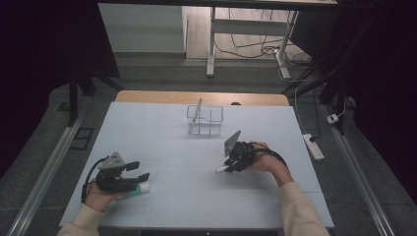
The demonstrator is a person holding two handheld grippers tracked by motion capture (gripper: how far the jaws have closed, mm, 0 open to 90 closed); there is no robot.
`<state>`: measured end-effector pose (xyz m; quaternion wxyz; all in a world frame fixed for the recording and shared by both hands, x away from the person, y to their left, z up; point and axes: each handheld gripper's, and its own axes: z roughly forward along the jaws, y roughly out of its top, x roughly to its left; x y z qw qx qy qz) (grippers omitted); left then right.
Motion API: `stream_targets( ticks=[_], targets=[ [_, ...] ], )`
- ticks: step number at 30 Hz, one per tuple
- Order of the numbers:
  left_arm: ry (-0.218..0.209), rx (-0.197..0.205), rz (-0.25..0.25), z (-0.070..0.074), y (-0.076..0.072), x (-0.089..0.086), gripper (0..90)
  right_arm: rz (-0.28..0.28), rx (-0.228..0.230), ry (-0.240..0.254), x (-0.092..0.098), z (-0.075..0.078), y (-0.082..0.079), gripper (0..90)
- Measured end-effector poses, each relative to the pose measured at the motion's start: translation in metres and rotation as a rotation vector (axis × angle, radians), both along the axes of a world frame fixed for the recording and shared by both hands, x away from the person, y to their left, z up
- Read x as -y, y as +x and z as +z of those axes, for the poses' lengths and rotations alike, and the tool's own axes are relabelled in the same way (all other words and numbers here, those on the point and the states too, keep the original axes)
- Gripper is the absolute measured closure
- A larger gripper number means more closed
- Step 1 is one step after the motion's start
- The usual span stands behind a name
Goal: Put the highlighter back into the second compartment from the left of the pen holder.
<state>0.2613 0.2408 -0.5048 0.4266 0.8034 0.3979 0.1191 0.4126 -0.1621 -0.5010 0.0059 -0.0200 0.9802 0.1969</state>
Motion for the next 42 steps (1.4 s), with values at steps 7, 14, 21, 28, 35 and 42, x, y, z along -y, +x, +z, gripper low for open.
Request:
stream_targets(
  ticks=[7, 14, 21, 28, 35, 42],
  targets=[
    [-0.003, 0.003, 0.001, 0.000, 0.000, 0.001, 36.7, 0.009, 0.000, -0.006, -0.001, 0.001, -0.003, 77.6],
    [-0.008, 0.006, 0.006, 0.001, 0.000, -0.001, 36.7, -0.025, 0.017, 0.016, 0.002, 0.005, -0.002, 77.8],
    [-0.010, 0.005, 0.006, 0.001, 0.000, 0.000, 36.7, -0.077, 0.025, 0.081, 0.009, 0.015, 0.000, 77.8],
    [-0.010, 0.008, 0.004, 0.002, 0.000, 0.001, 36.7, -0.127, 0.018, 0.158, 0.015, 0.030, -0.002, 77.8],
    [-0.011, 0.009, 0.005, 0.002, 0.000, 0.001, 36.7, -0.202, 0.028, 0.228, 0.025, 0.039, -0.001, 77.8],
    [-0.009, 0.009, 0.004, 0.002, 0.000, 0.001, 36.7, -0.282, 0.023, 0.298, 0.032, 0.046, 0.001, 77.8]
  ],
)
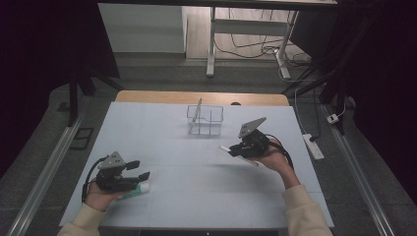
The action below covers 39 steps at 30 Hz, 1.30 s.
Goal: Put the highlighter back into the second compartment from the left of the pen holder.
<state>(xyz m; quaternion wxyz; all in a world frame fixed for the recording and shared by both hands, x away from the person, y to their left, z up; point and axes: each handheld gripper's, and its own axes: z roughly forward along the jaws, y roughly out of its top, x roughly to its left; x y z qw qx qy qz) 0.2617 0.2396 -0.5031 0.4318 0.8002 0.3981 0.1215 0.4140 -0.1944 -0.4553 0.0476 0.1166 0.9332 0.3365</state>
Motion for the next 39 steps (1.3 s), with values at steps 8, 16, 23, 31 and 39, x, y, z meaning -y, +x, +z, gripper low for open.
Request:
stream_targets(
  ticks=[8, 16, 23, 31, 39],
  targets=[
    [-0.001, 0.003, 0.001, 0.000, 0.000, 0.000, 36.7, -0.063, 0.002, 0.049, 0.005, 0.005, 0.001, 77.8],
    [0.000, 0.005, 0.002, 0.001, -0.001, 0.001, 36.7, -0.146, 0.006, 0.093, 0.009, 0.011, 0.002, 77.8],
    [0.000, 0.007, 0.001, 0.001, -0.001, 0.001, 36.6, -0.184, 0.014, 0.129, 0.012, 0.014, 0.003, 77.7],
    [0.001, 0.009, 0.000, 0.002, -0.001, 0.002, 36.6, -0.211, -0.002, 0.161, 0.014, 0.016, 0.004, 77.8],
    [0.002, 0.009, 0.000, 0.002, -0.001, 0.002, 36.5, -0.261, 0.003, 0.223, 0.016, 0.020, 0.004, 77.7]
  ],
)
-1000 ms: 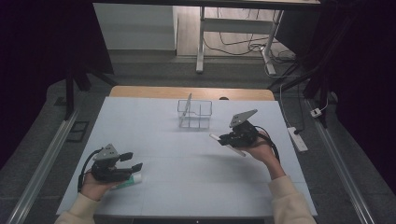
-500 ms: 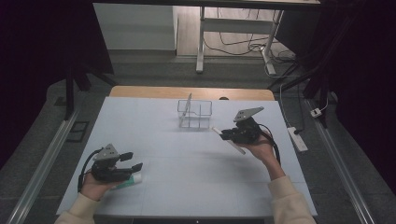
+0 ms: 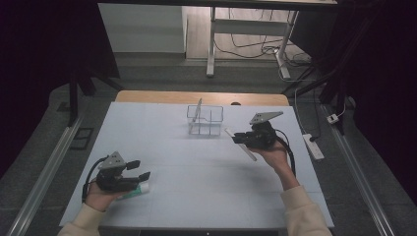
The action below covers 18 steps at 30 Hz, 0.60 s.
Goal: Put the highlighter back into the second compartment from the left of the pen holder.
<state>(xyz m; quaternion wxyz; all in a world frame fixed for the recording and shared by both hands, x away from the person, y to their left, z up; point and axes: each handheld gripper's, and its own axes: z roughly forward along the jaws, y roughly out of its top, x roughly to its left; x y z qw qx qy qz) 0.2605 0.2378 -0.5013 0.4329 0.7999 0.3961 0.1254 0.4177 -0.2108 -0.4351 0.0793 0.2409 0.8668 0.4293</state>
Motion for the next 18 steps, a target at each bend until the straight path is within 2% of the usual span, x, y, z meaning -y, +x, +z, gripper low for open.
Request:
stream_targets(
  ticks=[12, 18],
  targets=[
    [-0.003, -0.003, 0.000, 0.0000, 0.0004, 0.0004, 36.5, -0.076, 0.054, 0.084, 0.0010, 0.0089, -0.0040, 77.8],
    [-0.011, 0.001, 0.005, 0.0014, 0.0013, -0.0006, 36.5, -0.106, 0.089, 0.105, -0.0072, 0.0085, -0.0022, 77.7]
  ],
)
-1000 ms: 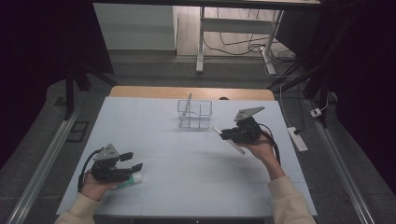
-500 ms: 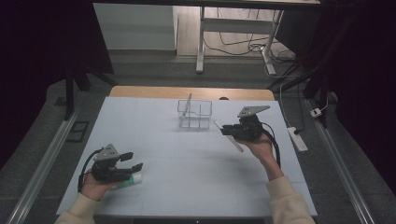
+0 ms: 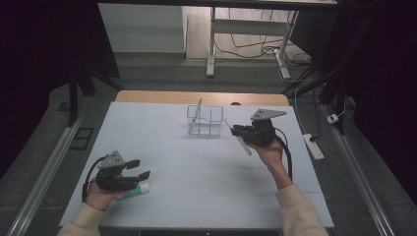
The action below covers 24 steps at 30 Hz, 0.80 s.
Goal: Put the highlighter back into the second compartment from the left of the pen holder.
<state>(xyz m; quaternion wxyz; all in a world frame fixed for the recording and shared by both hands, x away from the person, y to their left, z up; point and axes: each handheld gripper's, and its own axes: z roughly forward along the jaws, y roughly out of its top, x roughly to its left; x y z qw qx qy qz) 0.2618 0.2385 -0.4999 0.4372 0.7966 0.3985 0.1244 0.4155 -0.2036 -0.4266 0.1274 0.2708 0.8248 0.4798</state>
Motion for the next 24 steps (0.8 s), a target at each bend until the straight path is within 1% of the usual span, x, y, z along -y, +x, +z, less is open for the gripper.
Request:
stream_targets(
  ticks=[8, 9, 12, 15, 22, 24],
  targets=[
    [-0.003, -0.004, -0.003, -0.001, 0.001, -0.001, 36.5, -0.042, -0.012, 0.062, 0.002, 0.002, 0.007, 77.8],
    [-0.004, -0.004, -0.004, -0.001, 0.001, -0.001, 36.5, -0.044, -0.014, 0.078, 0.002, 0.002, 0.007, 77.7],
    [-0.004, -0.004, -0.004, -0.001, 0.001, -0.001, 36.4, -0.052, -0.016, 0.093, 0.001, 0.003, 0.009, 77.7],
    [-0.003, -0.004, -0.006, -0.001, 0.001, 0.000, 36.4, -0.051, -0.005, 0.106, -0.001, 0.005, 0.010, 77.7],
    [-0.001, -0.003, -0.007, -0.001, 0.002, 0.001, 36.2, -0.066, -0.001, 0.124, -0.006, 0.011, 0.012, 77.8],
    [-0.001, -0.003, -0.008, -0.001, 0.002, 0.001, 36.2, -0.070, 0.004, 0.138, -0.008, 0.013, 0.014, 77.7]
  ],
)
